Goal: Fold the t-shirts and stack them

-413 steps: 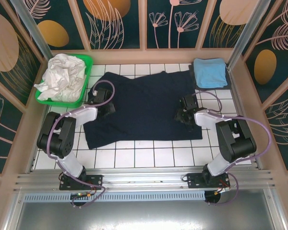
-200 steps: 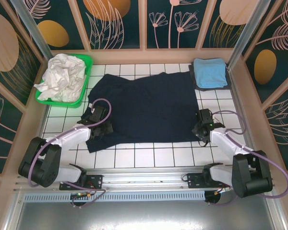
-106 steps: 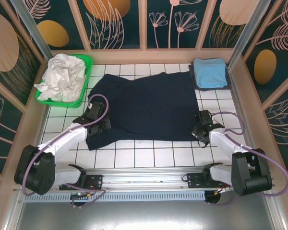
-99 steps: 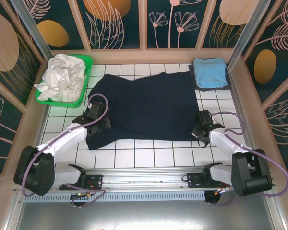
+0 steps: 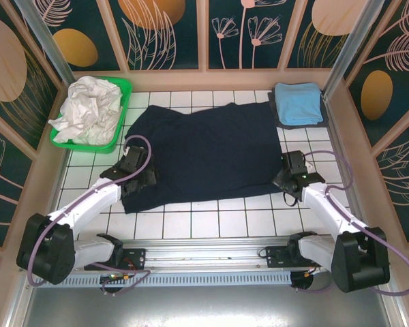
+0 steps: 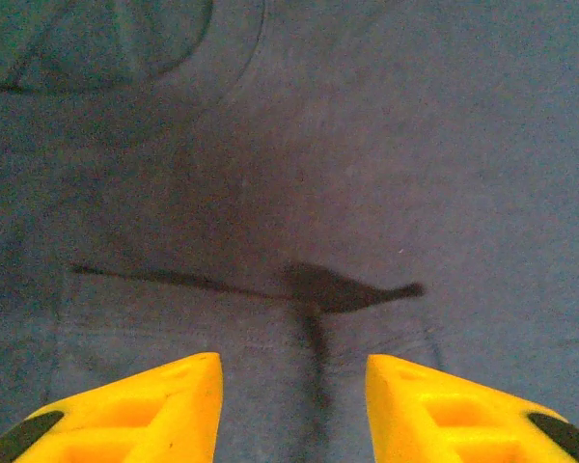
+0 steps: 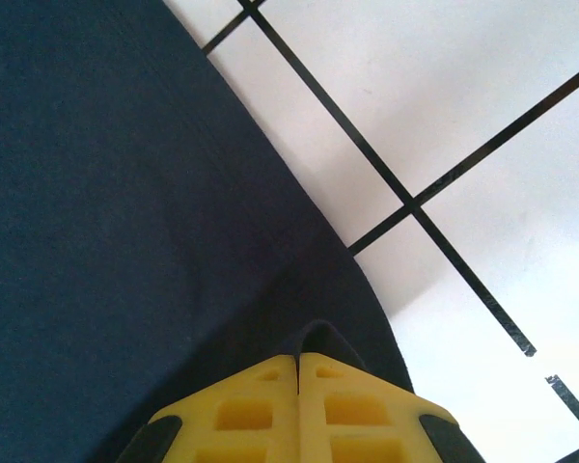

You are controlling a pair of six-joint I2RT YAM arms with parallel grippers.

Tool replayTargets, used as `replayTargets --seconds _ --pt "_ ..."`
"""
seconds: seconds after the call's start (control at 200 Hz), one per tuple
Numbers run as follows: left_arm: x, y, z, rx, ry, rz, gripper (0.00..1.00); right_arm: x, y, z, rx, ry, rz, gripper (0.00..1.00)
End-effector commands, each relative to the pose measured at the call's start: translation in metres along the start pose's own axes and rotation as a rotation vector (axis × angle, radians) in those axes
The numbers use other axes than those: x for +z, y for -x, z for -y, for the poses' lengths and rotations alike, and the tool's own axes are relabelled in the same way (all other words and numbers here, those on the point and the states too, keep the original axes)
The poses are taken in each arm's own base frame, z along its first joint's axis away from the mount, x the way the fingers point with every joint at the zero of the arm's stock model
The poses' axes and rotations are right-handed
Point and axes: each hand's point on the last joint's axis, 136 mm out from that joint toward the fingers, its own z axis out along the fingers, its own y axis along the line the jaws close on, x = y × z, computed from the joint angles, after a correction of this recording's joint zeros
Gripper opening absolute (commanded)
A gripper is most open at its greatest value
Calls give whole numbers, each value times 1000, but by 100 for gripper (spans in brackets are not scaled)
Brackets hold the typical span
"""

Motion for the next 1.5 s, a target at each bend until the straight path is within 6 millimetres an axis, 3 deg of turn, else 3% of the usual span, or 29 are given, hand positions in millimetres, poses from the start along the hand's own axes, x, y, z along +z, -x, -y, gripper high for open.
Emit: replayTargets --seconds 0.0,0.155,0.435,0.731,0.796,0.881,0.951,1.141,1.231,1.331,1.421,1.496 --pt "13 -16 -2 11 -6 -45 46 -1 2 2 -36 -21 -4 0" --pt "28 -19 -2 34 10 -71 49 -7 11 -5 -38 13 35 0" --pt "39 3 21 62 -28 -45 48 -3 11 -12 -46 46 33 0" --pt "54 -5 32 95 -14 -69 47 1 14 -15 -61 51 34 0" --pt "55 -9 31 100 -7 -80 39 2 14 -15 -64 51 32 0" --pt "53 -8 26 101 23 -82 14 0 16 -16 -66 58 37 0" --pt "40 2 25 94 36 -50 0 -6 21 -20 -70 71 51 0" --pt "-29 55 31 69 18 138 0 -36 45 -35 -78 135 129 0" --pt "-53 74 36 87 1 205 0 -47 56 -38 -82 140 158 0" --pt "-54 90 43 140 12 246 0 -49 64 -50 -94 177 177 0" --pt "-32 92 52 196 14 219 0 -41 70 -63 -116 200 173 0" --pt "-23 109 63 234 31 225 0 -33 76 -71 -126 203 175 0"
